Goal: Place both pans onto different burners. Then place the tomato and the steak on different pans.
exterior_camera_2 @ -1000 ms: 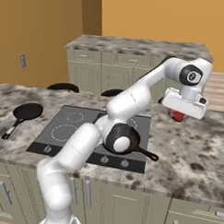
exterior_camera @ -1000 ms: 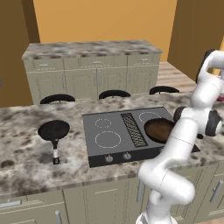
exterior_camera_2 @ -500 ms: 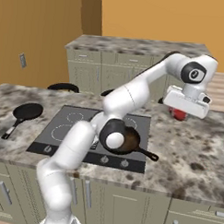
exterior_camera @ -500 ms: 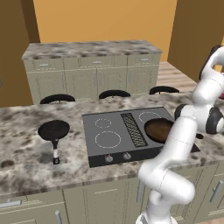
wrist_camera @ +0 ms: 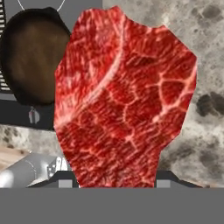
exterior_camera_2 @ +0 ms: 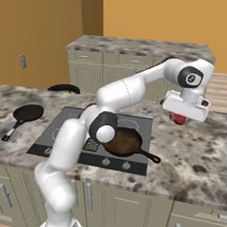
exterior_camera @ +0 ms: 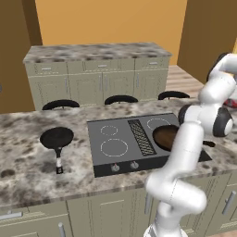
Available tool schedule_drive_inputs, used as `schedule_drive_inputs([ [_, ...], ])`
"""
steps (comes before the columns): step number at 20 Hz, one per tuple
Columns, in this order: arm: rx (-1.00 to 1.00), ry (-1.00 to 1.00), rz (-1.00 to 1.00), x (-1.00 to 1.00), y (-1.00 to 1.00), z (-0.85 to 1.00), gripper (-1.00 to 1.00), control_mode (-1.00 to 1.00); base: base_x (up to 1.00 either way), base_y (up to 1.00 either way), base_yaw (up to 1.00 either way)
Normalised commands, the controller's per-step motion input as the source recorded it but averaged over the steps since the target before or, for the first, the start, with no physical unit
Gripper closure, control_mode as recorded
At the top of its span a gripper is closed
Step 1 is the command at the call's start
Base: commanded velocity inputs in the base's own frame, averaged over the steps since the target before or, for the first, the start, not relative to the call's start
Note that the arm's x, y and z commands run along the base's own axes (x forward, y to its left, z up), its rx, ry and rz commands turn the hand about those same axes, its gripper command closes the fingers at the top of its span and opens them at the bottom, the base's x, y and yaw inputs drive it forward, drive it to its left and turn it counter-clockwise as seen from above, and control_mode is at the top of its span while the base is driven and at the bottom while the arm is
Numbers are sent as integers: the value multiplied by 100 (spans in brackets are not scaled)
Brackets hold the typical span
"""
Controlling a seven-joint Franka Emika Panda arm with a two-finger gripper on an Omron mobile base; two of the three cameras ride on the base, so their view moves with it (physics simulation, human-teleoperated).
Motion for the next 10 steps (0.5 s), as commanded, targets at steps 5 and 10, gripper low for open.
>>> schedule_drive_inputs([
  [5, -21, -1, 0, -34, 100, 0, 100, -100, 0, 0, 0],
  [10, -16, -3, 2, -22, 95, -29, 100, -100, 0, 0, 0],
])
